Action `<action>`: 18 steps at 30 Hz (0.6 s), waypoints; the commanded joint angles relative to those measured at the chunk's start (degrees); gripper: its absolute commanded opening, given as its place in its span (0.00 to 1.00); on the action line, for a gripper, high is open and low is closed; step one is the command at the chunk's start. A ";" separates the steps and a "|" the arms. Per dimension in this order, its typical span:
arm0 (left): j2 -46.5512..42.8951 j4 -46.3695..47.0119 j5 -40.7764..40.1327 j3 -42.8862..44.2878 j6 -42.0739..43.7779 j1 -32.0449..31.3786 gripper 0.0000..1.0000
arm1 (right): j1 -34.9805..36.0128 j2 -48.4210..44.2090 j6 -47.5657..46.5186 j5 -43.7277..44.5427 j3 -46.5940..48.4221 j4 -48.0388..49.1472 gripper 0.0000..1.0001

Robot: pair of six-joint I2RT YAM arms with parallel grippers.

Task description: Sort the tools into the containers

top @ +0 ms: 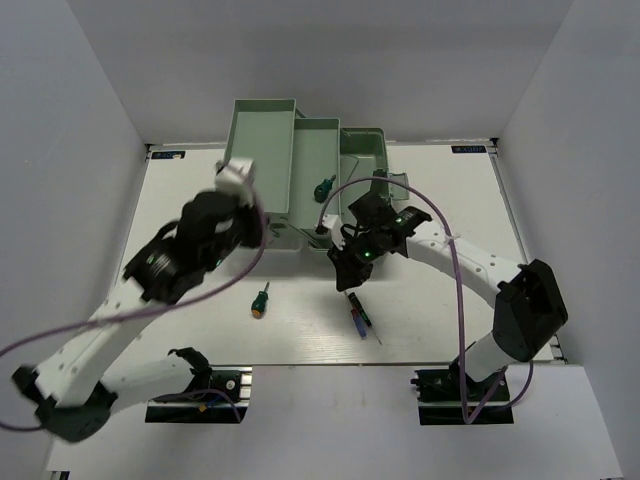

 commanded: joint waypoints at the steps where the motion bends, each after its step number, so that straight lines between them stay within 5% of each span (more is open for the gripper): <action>1: -13.05 -12.03 2.03 -14.40 -10.82 0.02 0.08 | 3.04 2.07 8.34 4.96 -0.50 6.35 0.21; 3: -19.59 -17.55 -1.39 -16.44 -17.95 0.02 0.12 | 5.93 4.71 13.80 5.15 1.34 8.11 0.12; 5: -25.83 -20.30 -3.33 -16.44 -20.50 0.02 0.40 | 9.61 8.84 22.15 5.16 3.09 9.08 0.12; 9: -25.96 -22.68 -4.57 -13.65 -20.52 0.81 0.56 | 15.33 14.99 31.65 6.56 8.71 11.37 0.49; 12: -25.16 -22.07 -5.09 -11.97 -18.86 0.81 0.57 | 19.12 19.38 39.28 9.63 13.72 12.77 0.68; 18: -25.16 -22.24 -6.24 -8.18 -16.38 0.81 0.57 | 21.67 25.27 53.77 18.23 20.23 15.50 0.78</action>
